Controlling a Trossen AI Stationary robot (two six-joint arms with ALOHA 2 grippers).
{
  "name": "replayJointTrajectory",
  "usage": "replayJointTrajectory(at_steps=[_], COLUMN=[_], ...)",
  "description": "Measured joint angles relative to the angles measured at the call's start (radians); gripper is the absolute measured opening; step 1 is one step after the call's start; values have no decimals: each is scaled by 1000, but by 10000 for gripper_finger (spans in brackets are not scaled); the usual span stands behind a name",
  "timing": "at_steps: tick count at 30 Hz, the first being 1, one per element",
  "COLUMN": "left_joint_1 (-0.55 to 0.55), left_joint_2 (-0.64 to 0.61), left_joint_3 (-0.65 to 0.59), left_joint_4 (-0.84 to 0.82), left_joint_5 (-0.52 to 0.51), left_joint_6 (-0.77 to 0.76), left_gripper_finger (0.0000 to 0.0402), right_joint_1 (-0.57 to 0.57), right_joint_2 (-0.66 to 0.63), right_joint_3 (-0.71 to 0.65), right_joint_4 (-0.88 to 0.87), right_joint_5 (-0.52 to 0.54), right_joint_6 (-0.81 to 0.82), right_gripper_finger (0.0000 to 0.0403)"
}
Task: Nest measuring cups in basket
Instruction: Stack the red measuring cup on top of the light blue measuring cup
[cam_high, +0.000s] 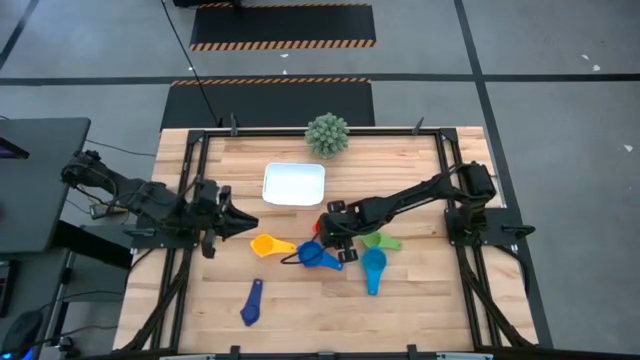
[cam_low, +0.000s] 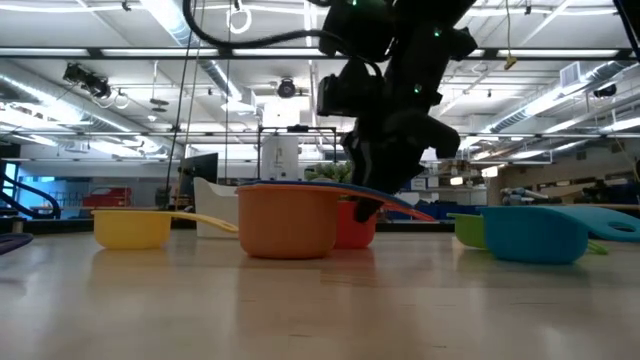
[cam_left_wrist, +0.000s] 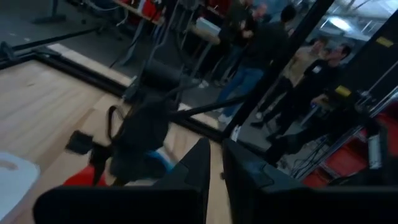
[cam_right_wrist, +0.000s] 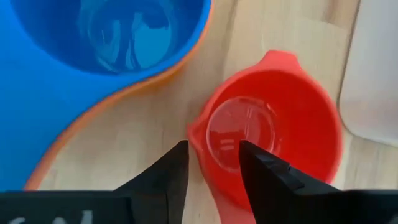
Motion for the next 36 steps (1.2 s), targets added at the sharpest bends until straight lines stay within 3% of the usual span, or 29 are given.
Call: replayJointTrajectory(at_steps=[13,24,36], left_joint_1=[-15,-15,-15], left_joint_2=[1,1,1], left_joint_3=[0,0,0], left_joint_4=[-7,-22,-87], left_joint_5=[7,7,7], left_joint_6=[-41,-39,-40], left_gripper_finger=[48,48,48], right_joint_1=[-1,18,100], right_joint_2=[13,-16,-16], right_joint_3=[0,110,230], right_joint_4=[-11,-113,-110], right_joint_5=[-26,-6,14], right_joint_6=[43,175,289], right_gripper_finger=[15,10,13])
